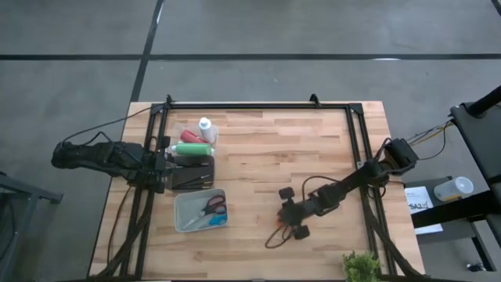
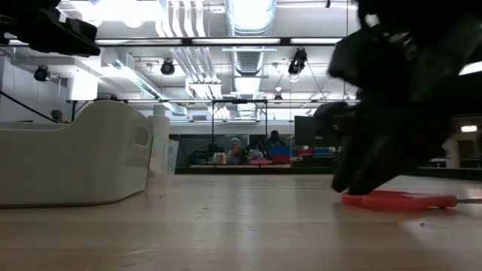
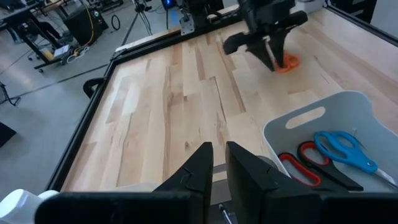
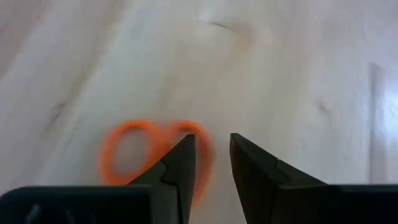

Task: Pick & Place Paint Supplies
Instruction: Put the orange scissors into the gray bin

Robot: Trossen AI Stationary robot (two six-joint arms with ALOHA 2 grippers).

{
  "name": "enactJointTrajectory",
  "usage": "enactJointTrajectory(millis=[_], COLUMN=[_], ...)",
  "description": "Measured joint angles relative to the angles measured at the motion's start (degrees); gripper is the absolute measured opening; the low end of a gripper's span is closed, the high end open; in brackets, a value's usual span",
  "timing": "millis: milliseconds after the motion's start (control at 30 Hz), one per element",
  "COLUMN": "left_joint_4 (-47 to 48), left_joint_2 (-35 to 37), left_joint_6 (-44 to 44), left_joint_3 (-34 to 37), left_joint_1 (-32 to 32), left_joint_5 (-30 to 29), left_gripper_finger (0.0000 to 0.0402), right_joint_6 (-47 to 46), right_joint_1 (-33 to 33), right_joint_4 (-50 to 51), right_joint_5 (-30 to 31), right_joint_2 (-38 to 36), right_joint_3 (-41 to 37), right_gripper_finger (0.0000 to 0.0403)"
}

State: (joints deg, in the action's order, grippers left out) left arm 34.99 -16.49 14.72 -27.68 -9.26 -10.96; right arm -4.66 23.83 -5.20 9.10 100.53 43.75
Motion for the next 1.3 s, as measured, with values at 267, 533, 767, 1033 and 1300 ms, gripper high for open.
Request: enactJointTrajectory(millis=[267, 533, 767, 1033, 1300], left_joint_4=[0.01, 0.01, 0.0, 0.01, 0.01], left_joint_2=[0.0, 0.0, 0.0, 0.0, 0.0], left_joint_6=[0.0, 0.0, 0.0, 0.0, 0.0], left_joint_3=[0.0, 0.0, 0.0, 0.0, 0.0], left_joint_1=[0.0, 0.0, 0.0, 0.0, 0.01], left_joint_5=[0.0, 0.0, 0.0, 0.0, 0.0], left_gripper_finger=[0.0051, 0.0051, 0.0051, 0.0051, 0.0051], right_joint_6=[-5.74, -5.91, -9.89, -8.38, -8.97], right_joint_1=[-3.56, -3.59, -3.8, -3.86, -3.86], right_joint_4=[-0.09, -0.12, 0.46, 0.47, 0.26], right_joint_5=[-2.26, -2.05, -3.12, -3.54, -3.56], right_joint_2=[0.2, 0.2, 0.18, 0.13, 0.12], right_joint_3=[0.02, 0.04, 0.07, 0.07, 0.07], right_gripper_finger=[0.0095, 0.0095, 0.0056, 0.0014, 0.0013])
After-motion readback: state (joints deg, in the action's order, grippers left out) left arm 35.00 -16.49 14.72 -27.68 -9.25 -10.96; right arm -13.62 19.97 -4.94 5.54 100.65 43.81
